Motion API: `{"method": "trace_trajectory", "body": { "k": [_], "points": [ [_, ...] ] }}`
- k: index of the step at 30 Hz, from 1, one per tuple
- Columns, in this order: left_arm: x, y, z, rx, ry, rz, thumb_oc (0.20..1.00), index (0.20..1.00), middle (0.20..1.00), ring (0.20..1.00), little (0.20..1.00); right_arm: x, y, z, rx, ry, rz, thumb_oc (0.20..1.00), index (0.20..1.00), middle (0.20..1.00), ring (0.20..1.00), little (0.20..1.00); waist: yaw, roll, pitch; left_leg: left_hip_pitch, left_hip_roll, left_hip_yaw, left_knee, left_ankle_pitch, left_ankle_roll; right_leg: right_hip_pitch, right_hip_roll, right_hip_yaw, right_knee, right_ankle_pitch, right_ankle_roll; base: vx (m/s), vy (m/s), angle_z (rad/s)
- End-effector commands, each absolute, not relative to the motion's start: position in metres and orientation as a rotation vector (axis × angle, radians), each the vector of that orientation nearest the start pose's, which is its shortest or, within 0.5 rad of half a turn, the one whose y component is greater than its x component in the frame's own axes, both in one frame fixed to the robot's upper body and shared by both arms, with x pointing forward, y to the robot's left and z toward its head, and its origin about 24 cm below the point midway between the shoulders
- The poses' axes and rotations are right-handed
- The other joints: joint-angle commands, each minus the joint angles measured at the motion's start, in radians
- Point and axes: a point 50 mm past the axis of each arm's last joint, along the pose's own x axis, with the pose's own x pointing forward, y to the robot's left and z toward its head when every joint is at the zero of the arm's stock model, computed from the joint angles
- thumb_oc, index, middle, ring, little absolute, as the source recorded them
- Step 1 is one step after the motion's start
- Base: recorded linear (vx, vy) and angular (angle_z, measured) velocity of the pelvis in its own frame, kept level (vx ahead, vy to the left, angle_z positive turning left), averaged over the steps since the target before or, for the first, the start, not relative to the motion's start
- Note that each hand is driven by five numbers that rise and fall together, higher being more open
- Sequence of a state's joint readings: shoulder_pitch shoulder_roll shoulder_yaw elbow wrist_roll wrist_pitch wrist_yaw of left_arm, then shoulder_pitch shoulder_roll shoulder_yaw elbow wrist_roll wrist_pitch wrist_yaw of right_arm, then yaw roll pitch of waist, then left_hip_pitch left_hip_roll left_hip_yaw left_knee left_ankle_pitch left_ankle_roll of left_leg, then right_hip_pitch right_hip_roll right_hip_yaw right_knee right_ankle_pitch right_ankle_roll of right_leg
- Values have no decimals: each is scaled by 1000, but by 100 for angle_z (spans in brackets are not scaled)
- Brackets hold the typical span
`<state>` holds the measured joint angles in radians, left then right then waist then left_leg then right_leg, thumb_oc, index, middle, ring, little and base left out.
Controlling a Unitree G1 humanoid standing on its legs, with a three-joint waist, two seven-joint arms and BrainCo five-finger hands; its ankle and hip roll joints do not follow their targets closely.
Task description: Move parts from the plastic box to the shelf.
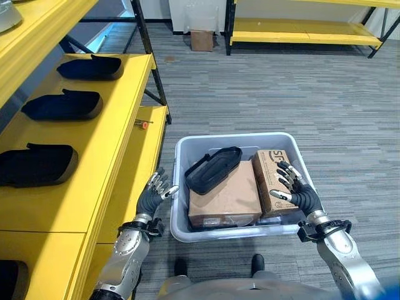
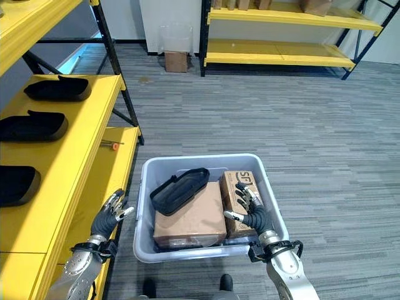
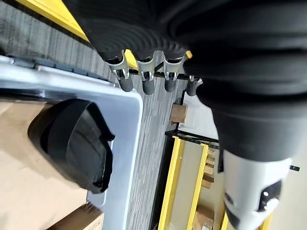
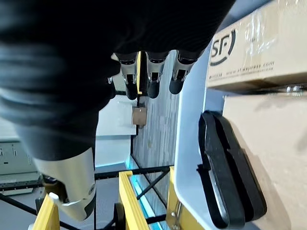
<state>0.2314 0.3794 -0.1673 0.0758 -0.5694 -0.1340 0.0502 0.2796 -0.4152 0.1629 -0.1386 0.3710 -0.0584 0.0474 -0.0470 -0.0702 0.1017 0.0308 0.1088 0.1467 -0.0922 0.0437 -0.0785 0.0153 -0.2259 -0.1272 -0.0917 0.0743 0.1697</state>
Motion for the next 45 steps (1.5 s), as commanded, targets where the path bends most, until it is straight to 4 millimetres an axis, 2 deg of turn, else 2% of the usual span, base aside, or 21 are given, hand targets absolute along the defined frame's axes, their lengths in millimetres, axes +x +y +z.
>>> {"method": "trace_trajectory", "body": {
  "k": [1,6,11,15,16,19,22,26,30,37,41,45],
  "points": [
    [204,212,12,-176,116,25,1000,1000,1000,1000,1000,197,-198,43,-19,45,183,1000,1000,1000,1000,1000,4,-6,-16,-45,55,-5,86,-19,3,-13,-30,-14,78,-16,23,56,-21,2],
    [200,215,8,-176,136,34,1000,1000,1000,1000,1000,199,-198,41,-36,58,196,1000,1000,1000,1000,1000,-2,-2,-17,-38,64,5,59,-4,-5,-15,-20,-21,66,-15,21,32,-16,0],
    [201,214,9,-176,134,25,1000,1000,1000,1000,1000,210,-197,49,-52,13,190,1000,1000,1000,1000,1000,0,0,-5,-50,68,9,57,1,-8,-27,-20,-22,58,-10,21,0,0,0],
    [209,207,13,-176,119,-8,1000,1000,1000,1000,1000,230,-188,58,-61,-44,199,1000,1000,1000,1000,1000,10,6,20,-92,60,5,67,6,-8,-52,-28,-29,48,2,24,-18,1,1],
    [215,203,18,-181,97,-25,1000,1000,1000,1000,1000,240,-182,63,-52,-67,199,1000,1000,1000,1000,1000,15,11,35,-122,55,-3,77,10,-9,-71,-35,-35,49,6,23,-113,4,20],
    [231,191,31,-197,38,-57,1000,1000,1000,1000,1000,267,-163,72,25,-107,189,1000,1000,1000,1000,1000,36,24,76,-203,40,-24,108,18,-10,-122,-51,-46,54,23,23,-133,14,32],
    [240,183,39,-221,6,-58,1000,1000,1000,1000,1000,287,-147,74,201,-93,118,1000,1000,1000,1000,1000,58,37,126,-273,28,-40,146,21,-6,-178,-67,-47,72,39,22,-111,13,14],
    [245,181,43,-206,-8,-58,1000,1000,1000,1000,1000,301,-141,76,338,-79,32,1000,1000,1000,1000,1000,74,45,164,-313,19,-48,167,21,0,-210,-76,-47,79,51,22,-66,13,7],
    [247,181,47,-190,-21,-52,1000,1000,1000,1000,1000,309,-139,71,521,-43,-67,1000,1000,1000,1000,1000,88,47,193,-352,16,-52,192,14,5,-237,-78,-40,80,61,25,-29,7,-1],
    [251,176,48,-199,-22,-29,1000,1000,1000,1000,1000,312,-145,80,721,-93,-248,1000,1000,1000,1000,1000,91,53,222,-406,7,-61,209,15,7,-274,-89,-44,84,73,27,0,0,0],
    [254,167,50,-208,-26,-35,1000,1000,1000,1000,1000,316,-151,97,814,-163,-365,1000,1000,1000,1000,1000,92,68,249,-431,-2,-65,227,7,9,-286,-95,-46,88,77,28,-4,21,5],
    [255,165,53,-211,-35,-36,1000,1000,1000,1000,1000,321,-152,108,831,-195,-400,1000,1000,1000,1000,1000,94,77,257,-451,-10,-66,235,8,10,-301,-100,-45,91,82,28,-3,10,4]
  ]
}}
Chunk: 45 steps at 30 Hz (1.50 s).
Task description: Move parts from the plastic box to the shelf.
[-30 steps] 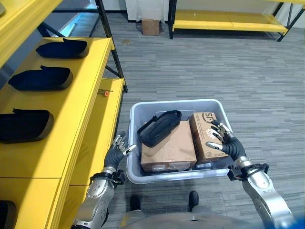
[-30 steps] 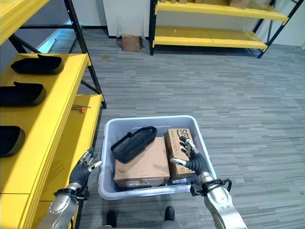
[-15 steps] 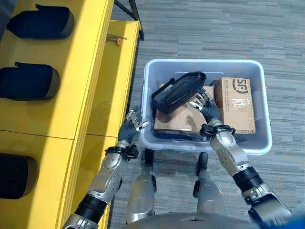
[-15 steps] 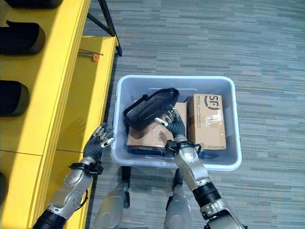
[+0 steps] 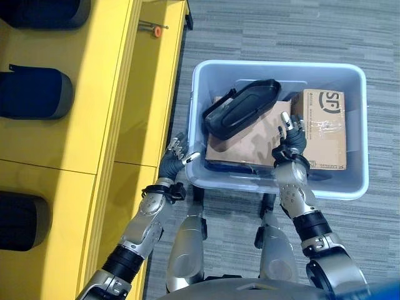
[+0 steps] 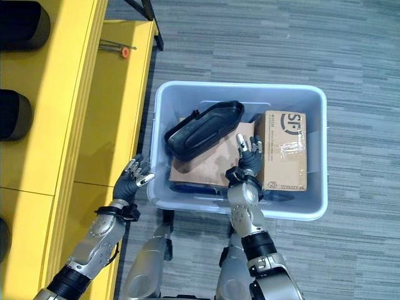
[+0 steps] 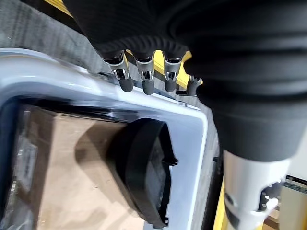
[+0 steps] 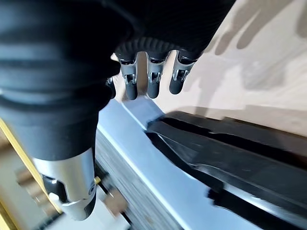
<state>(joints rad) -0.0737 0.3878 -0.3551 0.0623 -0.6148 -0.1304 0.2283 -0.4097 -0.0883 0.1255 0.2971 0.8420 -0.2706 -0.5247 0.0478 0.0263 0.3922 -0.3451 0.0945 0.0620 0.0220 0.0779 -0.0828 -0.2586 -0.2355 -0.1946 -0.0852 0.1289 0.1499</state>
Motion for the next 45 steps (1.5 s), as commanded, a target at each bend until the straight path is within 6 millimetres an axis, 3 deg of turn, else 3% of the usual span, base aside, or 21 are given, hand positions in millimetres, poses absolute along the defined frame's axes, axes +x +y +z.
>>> {"method": "trace_trajectory", "body": {
  "k": [1,5,15,22,26,30,39,45],
  "points": [
    [256,165,54,-213,-39,-36,1000,1000,1000,1000,1000,323,-152,113,842,-212,-410,1000,1000,1000,1000,1000,2,-17,-29,-83,4,20,127,-28,15,-32,-92,24,86,28,48,-18,23,4],
    [260,158,64,-193,-81,-72,1000,1000,1000,1000,1000,337,-156,134,834,-262,-466,1000,1000,1000,1000,1000,14,-3,-5,-118,-1,14,152,-43,19,-52,-94,25,94,28,50,-8,17,4],
    [266,149,73,-208,-114,-85,1000,1000,1000,1000,1000,351,-157,153,793,-286,-519,1000,1000,1000,1000,1000,25,5,11,-161,-8,1,170,-47,23,-71,-95,14,100,29,51,0,0,4],
    [268,148,77,-210,-135,-79,1000,1000,1000,1000,1000,359,-164,151,738,-255,-601,1000,1000,1000,1000,1000,37,5,14,-187,-15,-15,187,-57,27,-71,-96,2,95,26,51,21,2,8],
    [271,148,81,-216,-154,-59,1000,1000,1000,1000,1000,359,-163,139,749,-209,-641,1000,1000,1000,1000,1000,36,3,22,-203,-19,-21,196,-62,30,-71,-96,-5,95,28,52,15,12,4],
    [272,146,83,-221,-160,-51,1000,1000,1000,1000,1000,358,-157,130,758,-169,-642,1000,1000,1000,1000,1000,35,-3,25,-214,-20,-26,206,-67,33,-70,-95,-7,92,29,52,3,3,1],
    [276,145,86,-232,-175,-32,1000,1000,1000,1000,1000,363,-135,132,701,-133,-574,1000,1000,1000,1000,1000,49,-15,41,-232,-25,-40,217,-69,38,-62,-95,-23,87,31,53,-1,4,6],
    [277,144,88,-231,-181,-28,1000,1000,1000,1000,1000,361,-115,117,670,-58,-526,1000,1000,1000,1000,1000,60,-25,44,-241,-29,-54,220,-66,39,-47,-97,-45,81,41,57,-4,-2,2]
  ]
}}
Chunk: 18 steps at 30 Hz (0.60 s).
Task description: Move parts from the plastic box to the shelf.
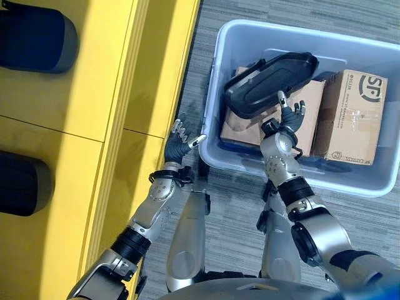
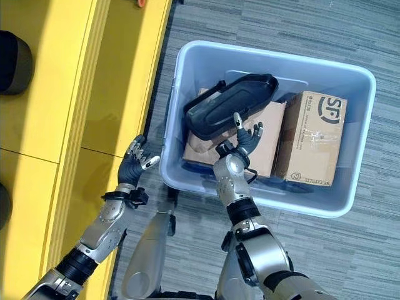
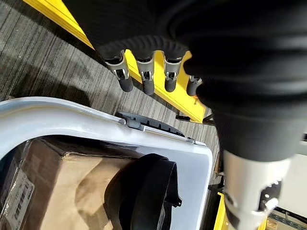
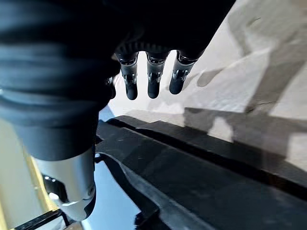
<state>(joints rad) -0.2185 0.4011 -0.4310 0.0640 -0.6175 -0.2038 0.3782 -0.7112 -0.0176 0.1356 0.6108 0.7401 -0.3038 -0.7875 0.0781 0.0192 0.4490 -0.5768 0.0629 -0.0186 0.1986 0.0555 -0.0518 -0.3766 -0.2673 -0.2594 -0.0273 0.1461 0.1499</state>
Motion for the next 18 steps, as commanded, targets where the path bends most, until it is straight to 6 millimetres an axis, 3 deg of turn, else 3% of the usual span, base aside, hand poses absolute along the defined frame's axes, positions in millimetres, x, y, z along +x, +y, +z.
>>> {"method": "trace_trajectory", "body": {
  "k": [1,7,13,18],
  "points": [
    [276,144,88,-232,-183,-28,1000,1000,1000,1000,1000,361,-114,116,672,-52,-524,1000,1000,1000,1000,1000,32,-19,-13,-11,2,24,43,-42,8,73,-66,18,20,26,57,-3,-4,4],
    [278,145,91,-232,-198,-21,1000,1000,1000,1000,1000,367,-112,116,637,-26,-535,1000,1000,1000,1000,1000,49,-20,-10,-15,-5,13,34,-37,8,89,-68,-4,6,34,62,-2,1,8],
    [281,141,95,-250,-210,-28,1000,1000,1000,1000,1000,381,-136,107,645,78,-678,1000,1000,1000,1000,1000,71,-16,1,-23,-12,-1,15,-28,4,94,-67,-26,-5,31,63,8,3,13],
    [283,138,98,-263,-221,-31,1000,1000,1000,1000,1000,385,-144,103,580,112,-713,1000,1000,1000,1000,1000,78,-16,11,-30,-12,-7,7,-22,3,93,-63,-33,-9,29,65,17,2,7]
  ]
}}
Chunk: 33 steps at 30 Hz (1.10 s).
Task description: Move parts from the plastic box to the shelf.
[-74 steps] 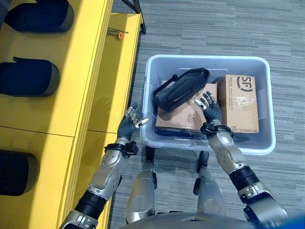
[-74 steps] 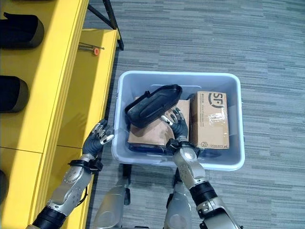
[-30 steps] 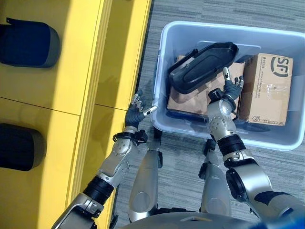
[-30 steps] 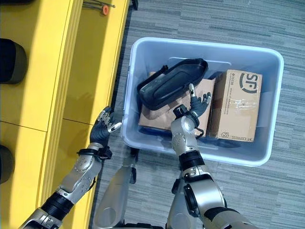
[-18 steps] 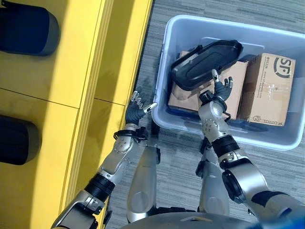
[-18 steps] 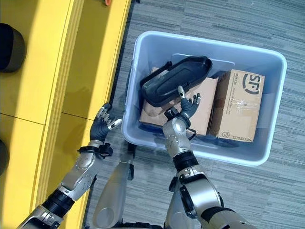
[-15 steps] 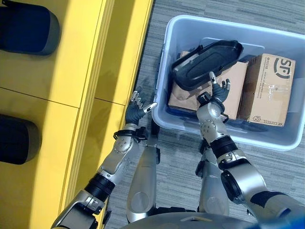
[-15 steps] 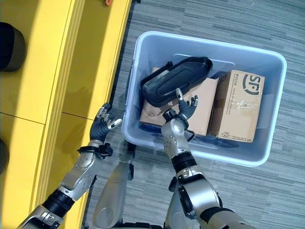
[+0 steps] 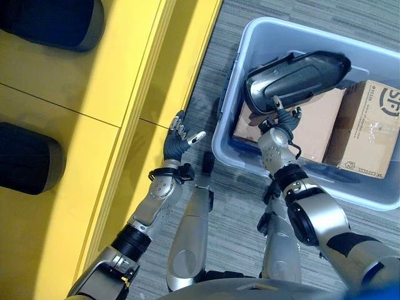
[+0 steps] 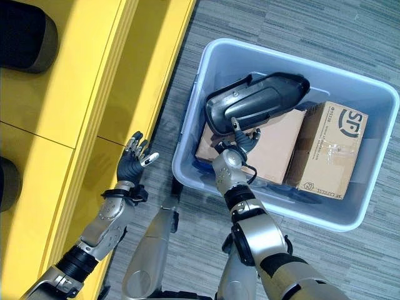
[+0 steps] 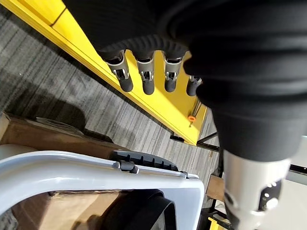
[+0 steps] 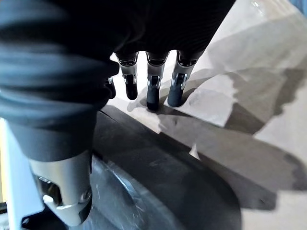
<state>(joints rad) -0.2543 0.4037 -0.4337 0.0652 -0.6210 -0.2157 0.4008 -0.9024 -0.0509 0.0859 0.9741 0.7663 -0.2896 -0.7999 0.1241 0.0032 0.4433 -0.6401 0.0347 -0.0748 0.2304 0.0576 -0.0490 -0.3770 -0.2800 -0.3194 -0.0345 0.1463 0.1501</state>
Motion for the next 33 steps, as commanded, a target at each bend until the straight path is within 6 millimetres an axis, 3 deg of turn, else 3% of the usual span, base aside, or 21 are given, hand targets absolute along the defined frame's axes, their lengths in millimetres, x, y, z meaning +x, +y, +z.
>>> {"method": "trace_trajectory", "body": {
  "k": [1,11,18,19,20,21,29,33],
  "points": [
    [283,137,99,-264,-224,-33,1000,1000,1000,1000,1000,385,-146,103,565,114,-722,1000,1000,1000,1000,1000,32,-1,19,32,16,50,-24,-24,0,93,-49,26,-2,29,65,0,0,0],
    [285,133,104,-281,-246,-38,1000,1000,1000,1000,1000,385,-176,90,420,199,-841,1000,1000,1000,1000,1000,43,1,32,12,10,41,-24,-24,2,97,-47,8,-7,24,69,6,3,2],
    [286,131,105,-300,-245,-36,1000,1000,1000,1000,1000,383,-183,85,345,231,-862,1000,1000,1000,1000,1000,48,0,39,4,5,37,-22,-24,2,99,-47,1,-10,23,71,4,3,4],
    [286,131,105,-300,-245,-36,1000,1000,1000,1000,1000,383,-183,85,345,231,-862,765,765,765,765,765,48,0,39,4,5,37,-22,-24,2,99,-47,1,-10,23,71,0,0,0],
    [287,131,106,-302,-248,-33,1000,1000,1000,1000,1000,384,-184,85,316,232,-859,379,379,379,379,379,48,-2,42,2,3,35,-22,-24,3,99,-47,-1,-9,22,71,0,0,0],
    [288,131,106,-301,-249,-32,1000,1000,1000,1000,1000,384,-185,85,309,233,-860,200,200,200,200,200,48,-2,42,2,4,35,-22,-23,3,99,-47,-2,-10,22,71,0,0,0],
    [289,134,108,-303,-256,-14,1000,1000,1000,1000,1000,385,-179,91,305,194,-844,200,200,200,200,200,39,-6,41,12,6,37,-32,-19,2,105,-46,-4,-11,17,68,0,0,0],
    [290,137,106,-297,-251,4,1000,1000,1000,1000,1000,387,-169,107,356,97,-795,200,200,200,200,200,22,-19,28,26,11,44,-31,-21,2,109,-46,5,-7,21,68,0,0,0]
  ]
}}
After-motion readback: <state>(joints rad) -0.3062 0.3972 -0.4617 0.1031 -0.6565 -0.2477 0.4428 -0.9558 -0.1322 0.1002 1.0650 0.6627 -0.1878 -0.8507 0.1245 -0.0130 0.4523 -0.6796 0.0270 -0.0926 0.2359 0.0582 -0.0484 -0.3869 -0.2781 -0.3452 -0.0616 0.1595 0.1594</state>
